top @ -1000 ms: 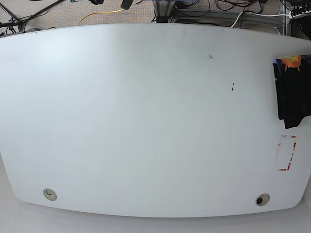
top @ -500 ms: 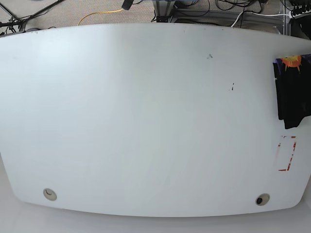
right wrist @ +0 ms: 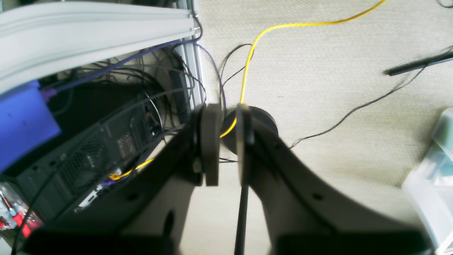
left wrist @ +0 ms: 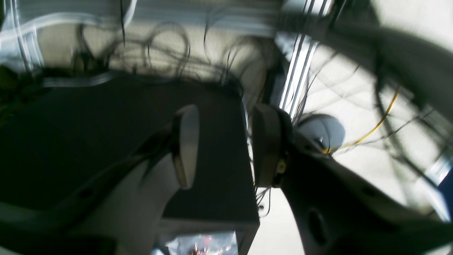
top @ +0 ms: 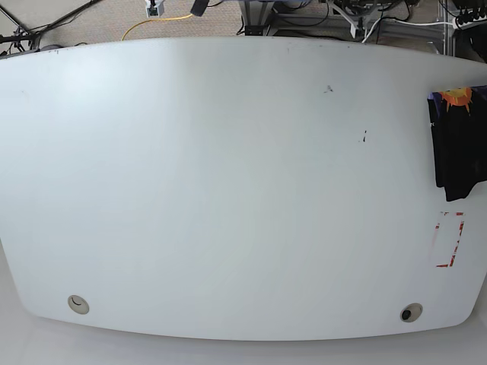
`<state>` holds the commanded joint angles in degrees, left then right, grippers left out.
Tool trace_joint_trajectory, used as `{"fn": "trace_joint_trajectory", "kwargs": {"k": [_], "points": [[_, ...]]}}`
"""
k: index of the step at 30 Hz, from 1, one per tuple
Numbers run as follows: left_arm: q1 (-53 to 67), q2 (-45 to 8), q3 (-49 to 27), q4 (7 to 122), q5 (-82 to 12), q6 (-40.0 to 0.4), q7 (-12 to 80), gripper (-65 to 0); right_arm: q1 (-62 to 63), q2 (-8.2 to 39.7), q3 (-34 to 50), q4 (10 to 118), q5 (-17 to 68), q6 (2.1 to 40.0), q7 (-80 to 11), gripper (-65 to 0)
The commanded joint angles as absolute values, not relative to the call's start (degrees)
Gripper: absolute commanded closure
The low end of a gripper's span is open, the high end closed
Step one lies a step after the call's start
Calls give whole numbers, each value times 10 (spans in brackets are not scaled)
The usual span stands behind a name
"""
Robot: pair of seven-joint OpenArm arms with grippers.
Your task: Fold the T-shirt properly
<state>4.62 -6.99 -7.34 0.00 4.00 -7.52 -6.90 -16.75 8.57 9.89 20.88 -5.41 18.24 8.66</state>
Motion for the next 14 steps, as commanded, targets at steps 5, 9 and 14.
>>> {"fn": "trace_joint_trajectory", "kwargs": {"k": [5,9,14], "points": [[46,-69,-73,28,40,-73,-29,-232,-150,84,99,208,-79,152,55,-79],[44,-69,-73,32,40,-73,-23,-232,-142,73,99,208,-82,151,50,-79],[44,-69,-73,34,40,-73,-26,-232,-140,70,99,208,-82,151,50,-79]]}}
